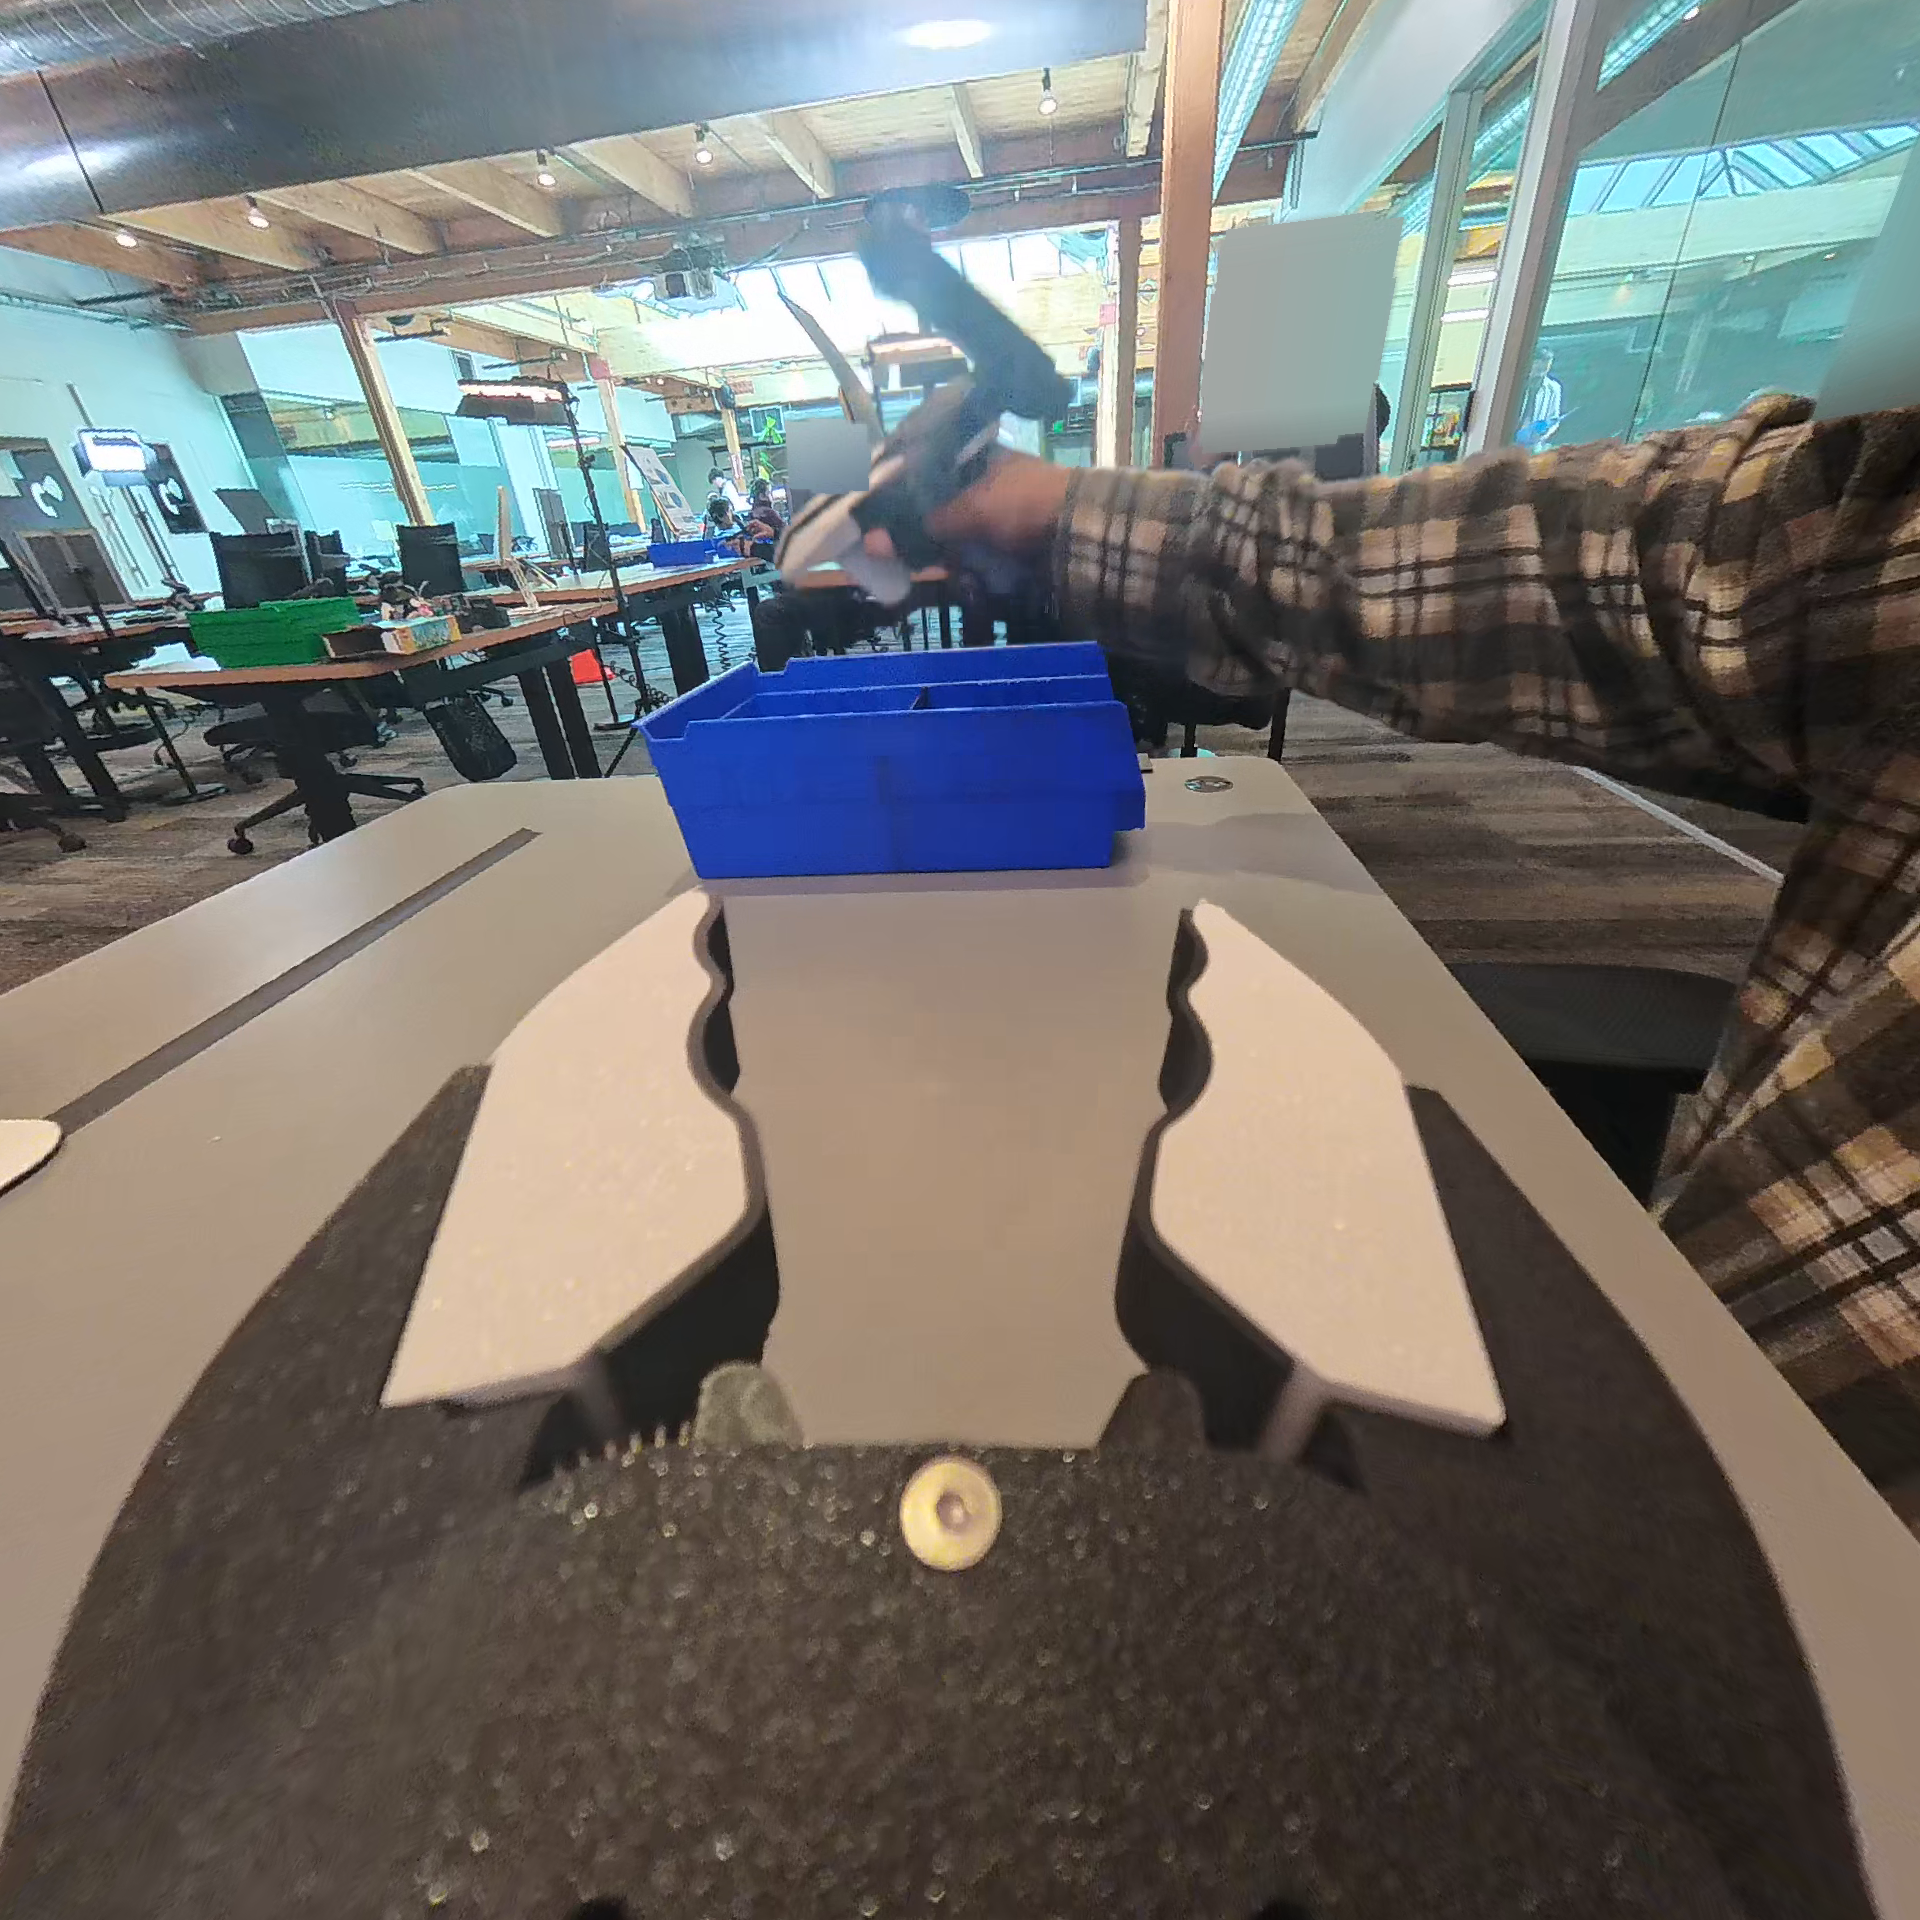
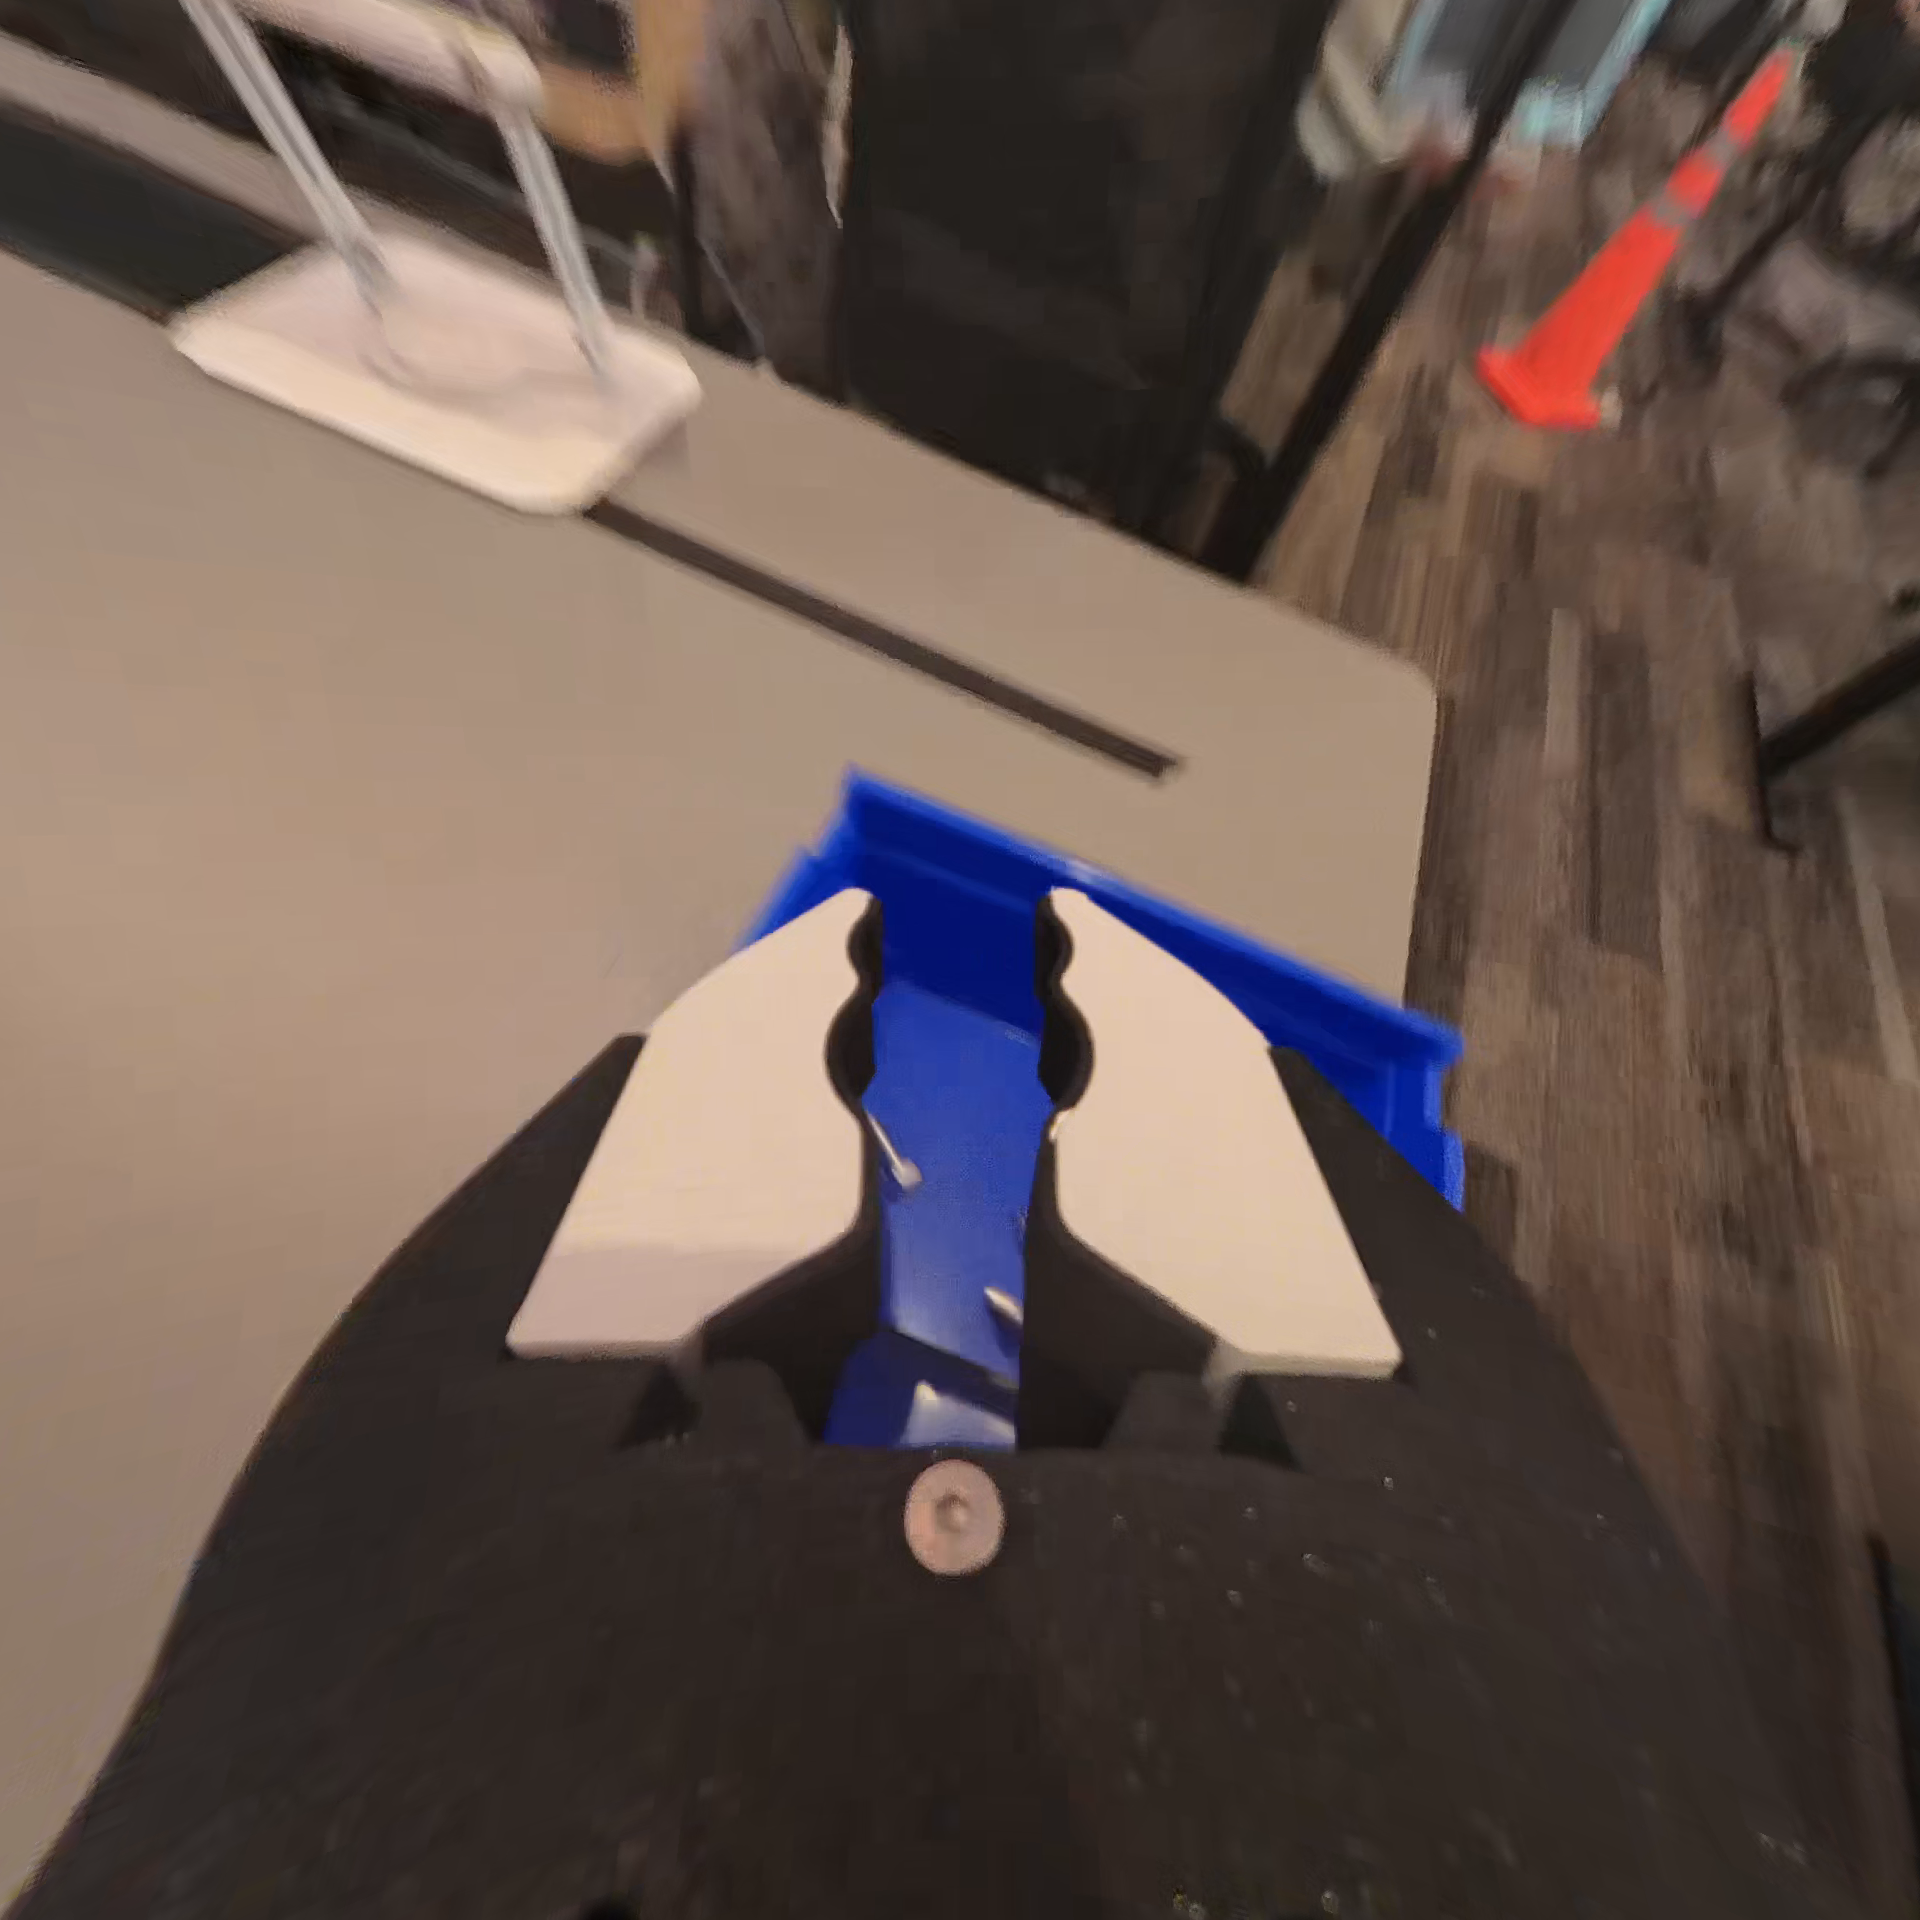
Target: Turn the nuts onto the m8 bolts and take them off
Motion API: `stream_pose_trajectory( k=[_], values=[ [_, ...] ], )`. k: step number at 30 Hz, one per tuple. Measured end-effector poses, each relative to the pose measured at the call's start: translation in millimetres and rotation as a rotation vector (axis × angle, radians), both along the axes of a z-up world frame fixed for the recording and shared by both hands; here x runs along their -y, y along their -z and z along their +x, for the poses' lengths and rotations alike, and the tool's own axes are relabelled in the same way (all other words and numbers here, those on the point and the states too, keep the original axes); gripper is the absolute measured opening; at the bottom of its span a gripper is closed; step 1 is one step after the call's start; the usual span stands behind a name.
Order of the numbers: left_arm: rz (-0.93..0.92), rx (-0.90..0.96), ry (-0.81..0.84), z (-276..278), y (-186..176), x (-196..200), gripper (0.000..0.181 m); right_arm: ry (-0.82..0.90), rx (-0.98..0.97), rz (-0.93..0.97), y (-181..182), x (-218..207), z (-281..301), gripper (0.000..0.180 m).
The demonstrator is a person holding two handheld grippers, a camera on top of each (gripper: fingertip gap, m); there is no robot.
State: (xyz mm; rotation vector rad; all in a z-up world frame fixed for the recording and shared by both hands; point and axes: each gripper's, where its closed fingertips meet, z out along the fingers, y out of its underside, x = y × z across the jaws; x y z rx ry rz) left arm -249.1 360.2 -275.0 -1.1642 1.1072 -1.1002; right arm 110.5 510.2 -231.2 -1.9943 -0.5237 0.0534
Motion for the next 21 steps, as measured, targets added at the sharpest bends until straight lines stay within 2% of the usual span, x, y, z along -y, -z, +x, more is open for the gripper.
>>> stream_pose_trajectory(
  k=[4, 7, 10, 13, 17, 21],
  values=[
    [0.009, 0.001, -0.015, -0.9, -1.6, -1.4, 0.080, -0.202, -0.056, 0.177, -61.0, 24.7, -92.6, 0.037],
    [0.008, -0.004, -0.025, -1.5, -0.8, -3.6, 0.080, -0.363, -0.111, 0.263, -72.0, 50.7, -166.6, 0.041],
    [0.000, -0.008, -0.034, -2.2, 0.2, -6.3, 0.080, -0.487, -0.195, 0.287, -54.4, 68.2, -228.0, 0.044],
    [-0.004, -0.012, -0.039, -2.6, 0.8, -7.7, 0.079, -0.534, -0.254, 0.284, -18.1, 66.8, -268.6, 0.044],
    [-0.001, -0.014, -0.050, -5.3, -2.0, -9.7, 0.079, -0.517, -0.354, 0.281, 28.2, 48.9, -293.7, 0.046],
    [0.024, -0.013, -0.083, -17.0, -17.8, -14.5, 0.076, -0.502, -0.401, 0.307, 47.0, 40.9, -293.6, 0.046]
  ],
)
